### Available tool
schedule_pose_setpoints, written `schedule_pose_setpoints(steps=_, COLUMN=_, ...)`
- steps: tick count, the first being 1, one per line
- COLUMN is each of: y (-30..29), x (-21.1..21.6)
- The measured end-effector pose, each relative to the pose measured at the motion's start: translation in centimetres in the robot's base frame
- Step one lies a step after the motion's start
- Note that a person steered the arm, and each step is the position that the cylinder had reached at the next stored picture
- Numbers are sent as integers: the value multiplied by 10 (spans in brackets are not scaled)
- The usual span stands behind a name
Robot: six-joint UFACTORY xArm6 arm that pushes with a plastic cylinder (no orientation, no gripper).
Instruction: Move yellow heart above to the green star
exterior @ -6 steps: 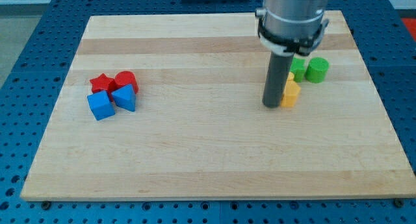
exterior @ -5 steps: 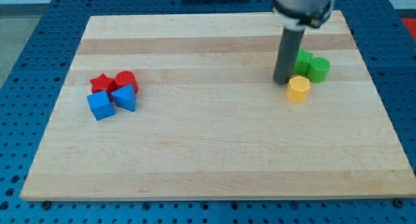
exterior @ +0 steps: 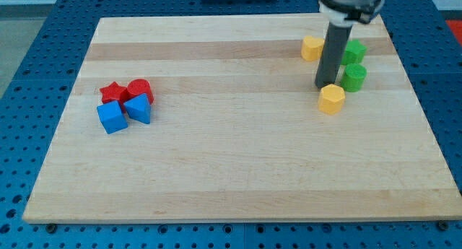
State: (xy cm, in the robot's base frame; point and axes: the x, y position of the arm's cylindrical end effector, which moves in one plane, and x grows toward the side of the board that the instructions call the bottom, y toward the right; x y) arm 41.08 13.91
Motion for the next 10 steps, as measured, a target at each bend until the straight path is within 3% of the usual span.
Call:
schedule_pose_setpoints(steps=1, y=-19, x=-7)
schedule_pose_setpoints(steps=2, y=-20, x=-113)
schedule_pose_setpoints(steps=3, y=-20, x=-128)
schedule_pose_setpoints(steps=4, y=-21, x=-128)
schedule_pose_setpoints(steps=6, y=44, x=-127)
schedule_pose_setpoints(steps=8, y=55, x=-127)
schedule_pose_setpoints(steps=9, y=4, x=-97)
schedule_pose_setpoints(steps=10, y=-38, x=-34)
